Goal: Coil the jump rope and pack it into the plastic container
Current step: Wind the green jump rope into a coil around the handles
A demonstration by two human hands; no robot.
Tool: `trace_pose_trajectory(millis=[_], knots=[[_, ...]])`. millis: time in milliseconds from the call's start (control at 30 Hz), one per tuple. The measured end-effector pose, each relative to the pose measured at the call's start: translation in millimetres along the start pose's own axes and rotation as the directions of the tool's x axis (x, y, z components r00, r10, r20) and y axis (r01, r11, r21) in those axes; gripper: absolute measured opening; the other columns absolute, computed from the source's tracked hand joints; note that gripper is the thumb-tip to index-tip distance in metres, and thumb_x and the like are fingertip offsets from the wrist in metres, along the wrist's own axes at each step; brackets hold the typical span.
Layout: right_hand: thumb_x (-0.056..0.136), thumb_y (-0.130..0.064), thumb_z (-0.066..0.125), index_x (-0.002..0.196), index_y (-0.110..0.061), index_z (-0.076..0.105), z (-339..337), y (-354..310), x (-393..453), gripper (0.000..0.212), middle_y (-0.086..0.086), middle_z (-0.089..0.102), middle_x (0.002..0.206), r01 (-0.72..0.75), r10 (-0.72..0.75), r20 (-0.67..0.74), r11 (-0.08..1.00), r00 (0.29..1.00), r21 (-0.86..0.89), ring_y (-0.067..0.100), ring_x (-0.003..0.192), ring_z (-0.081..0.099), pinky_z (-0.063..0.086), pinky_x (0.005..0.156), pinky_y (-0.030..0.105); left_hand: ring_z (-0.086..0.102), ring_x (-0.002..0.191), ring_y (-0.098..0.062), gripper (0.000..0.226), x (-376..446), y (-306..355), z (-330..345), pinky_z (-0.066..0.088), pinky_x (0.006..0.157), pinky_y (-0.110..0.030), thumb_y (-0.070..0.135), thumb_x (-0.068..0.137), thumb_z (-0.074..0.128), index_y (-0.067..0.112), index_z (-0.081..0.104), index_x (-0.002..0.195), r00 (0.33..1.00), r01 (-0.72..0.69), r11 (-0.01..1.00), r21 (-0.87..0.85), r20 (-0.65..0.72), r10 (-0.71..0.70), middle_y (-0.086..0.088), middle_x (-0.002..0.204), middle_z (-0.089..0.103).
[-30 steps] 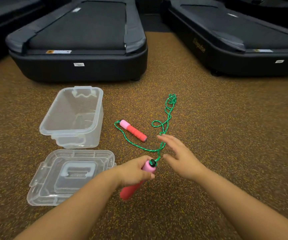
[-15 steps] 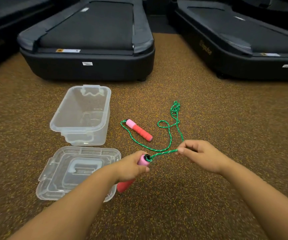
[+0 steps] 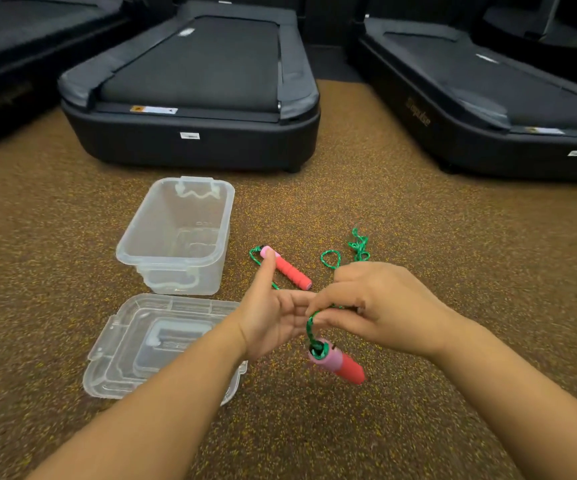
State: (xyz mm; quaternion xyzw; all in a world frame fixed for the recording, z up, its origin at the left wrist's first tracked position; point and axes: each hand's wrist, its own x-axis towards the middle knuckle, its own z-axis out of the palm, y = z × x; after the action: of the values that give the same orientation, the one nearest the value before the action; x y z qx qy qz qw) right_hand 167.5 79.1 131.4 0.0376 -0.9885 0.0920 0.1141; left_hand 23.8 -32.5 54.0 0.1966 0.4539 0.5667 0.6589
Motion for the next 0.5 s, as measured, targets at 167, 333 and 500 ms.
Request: trace_pose_trajectory(millis=[167, 333, 500], knots=[[0.08, -0.053, 0.059, 0.091, -0.036, 0.069, -2, 2, 5, 0.022, -0.016, 0.054, 0.071, -0.115, 0.13, -0.115, 0.984, 0.985, 0.133, -0.006, 0.068, 0.045, 0.044, 0.063, 0.021, 0.067, 0.09, -0.035, 0.126, -4, 11, 14, 0.045, 0.099, -0.04, 0.089, 0.066, 0.001, -0.013, 0.062, 0.107, 0.988, 0.07, 0.996, -0.058, 0.144, -0.061, -0.026, 0.097, 0.068], [0.073, -0.049, 0.068, 0.082, -0.037, 0.072, 9, 15, 10, 0.016, -0.012, 0.065, 0.076, -0.279, 0.373, -0.167, 0.867, 0.913, 0.413, 0.005, 0.071, 0.058, 0.048, 0.068, 0.029, 0.071, 0.078, -0.034, 0.121, -10, 16, 24, 0.054, 0.082, -0.036, 0.087, 0.066, 0.0, -0.009, 0.071, 0.087, 0.956, 0.095, 0.995, 0.039, 0.273, -0.102, -0.022, 0.079, 0.072], [0.079, -0.022, 0.074, 0.077, -0.035, 0.072, 25, 26, 8, 0.013, -0.019, 0.072, 0.082, -0.315, 0.485, -0.112, 0.71, 0.867, 0.63, -0.001, 0.081, 0.064, 0.048, 0.077, 0.018, 0.072, 0.074, -0.034, 0.121, -14, 19, 26, 0.054, 0.078, -0.036, 0.086, 0.068, -0.004, -0.007, 0.073, 0.083, 0.958, 0.067, 0.998, 0.008, 0.279, -0.067, -0.021, 0.073, 0.072]])
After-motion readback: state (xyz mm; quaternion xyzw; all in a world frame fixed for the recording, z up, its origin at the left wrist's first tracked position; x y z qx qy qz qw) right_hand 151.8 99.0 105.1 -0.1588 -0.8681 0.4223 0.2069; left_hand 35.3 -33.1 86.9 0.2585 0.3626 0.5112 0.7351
